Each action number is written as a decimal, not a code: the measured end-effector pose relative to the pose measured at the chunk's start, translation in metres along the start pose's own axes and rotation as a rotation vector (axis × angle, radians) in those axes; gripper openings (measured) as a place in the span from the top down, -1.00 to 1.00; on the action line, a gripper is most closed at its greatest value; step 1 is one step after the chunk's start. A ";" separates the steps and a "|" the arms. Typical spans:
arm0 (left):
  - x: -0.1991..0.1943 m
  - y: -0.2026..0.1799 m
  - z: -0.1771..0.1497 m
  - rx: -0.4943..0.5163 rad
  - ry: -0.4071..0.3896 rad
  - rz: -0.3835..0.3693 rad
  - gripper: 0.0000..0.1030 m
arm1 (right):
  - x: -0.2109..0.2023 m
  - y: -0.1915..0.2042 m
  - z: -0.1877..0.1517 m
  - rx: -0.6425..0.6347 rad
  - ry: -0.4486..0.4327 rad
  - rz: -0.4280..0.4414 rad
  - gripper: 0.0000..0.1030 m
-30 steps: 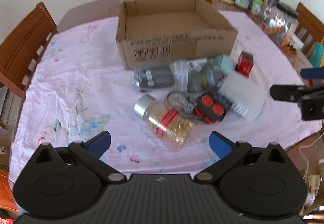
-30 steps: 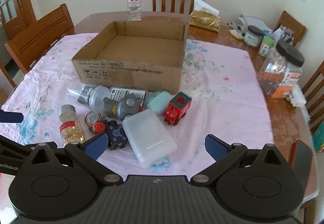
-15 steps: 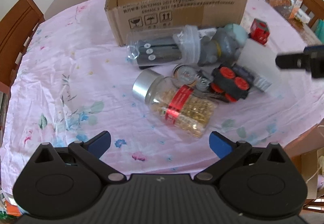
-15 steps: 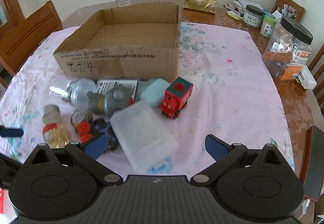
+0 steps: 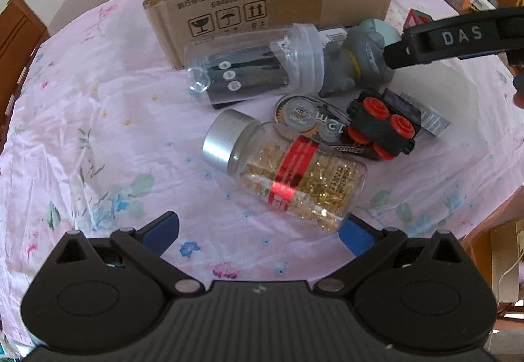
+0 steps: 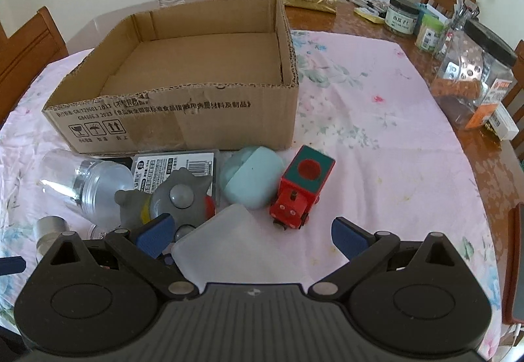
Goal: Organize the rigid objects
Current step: 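Move left tool toward glass capsule jar while right tool approaches white bottle, then close left tool on capsule jar while right tool closes on white bottle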
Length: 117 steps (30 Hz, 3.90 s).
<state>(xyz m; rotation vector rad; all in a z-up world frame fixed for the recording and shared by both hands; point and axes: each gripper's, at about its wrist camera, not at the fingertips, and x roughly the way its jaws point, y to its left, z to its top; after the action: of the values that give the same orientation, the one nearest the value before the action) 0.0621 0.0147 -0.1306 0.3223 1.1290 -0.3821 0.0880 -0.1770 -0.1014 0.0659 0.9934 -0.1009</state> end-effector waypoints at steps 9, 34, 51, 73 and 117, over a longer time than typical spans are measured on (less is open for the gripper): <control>0.007 0.003 0.007 0.034 0.005 -0.031 -0.99 | -0.013 -0.012 -0.024 -0.041 0.065 -0.017 -1.00; 0.012 0.011 0.010 0.101 0.005 -0.092 -1.00 | 0.004 -0.041 -0.062 -0.097 0.114 0.001 -1.00; 0.003 -0.002 0.030 0.390 -0.094 -0.140 -0.80 | -0.001 -0.034 -0.060 -0.041 0.091 0.012 -1.00; 0.008 0.007 0.028 0.304 -0.096 -0.165 -0.80 | 0.019 -0.049 -0.037 0.052 0.184 -0.083 -1.00; 0.025 0.024 0.026 -0.045 -0.038 -0.035 -0.99 | 0.048 -0.042 -0.001 -0.081 0.297 -0.010 -1.00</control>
<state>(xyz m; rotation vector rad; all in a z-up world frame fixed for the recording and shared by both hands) 0.1038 0.0215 -0.1417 0.2548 1.1054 -0.3912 0.1086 -0.2208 -0.1422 0.0016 1.2932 -0.0611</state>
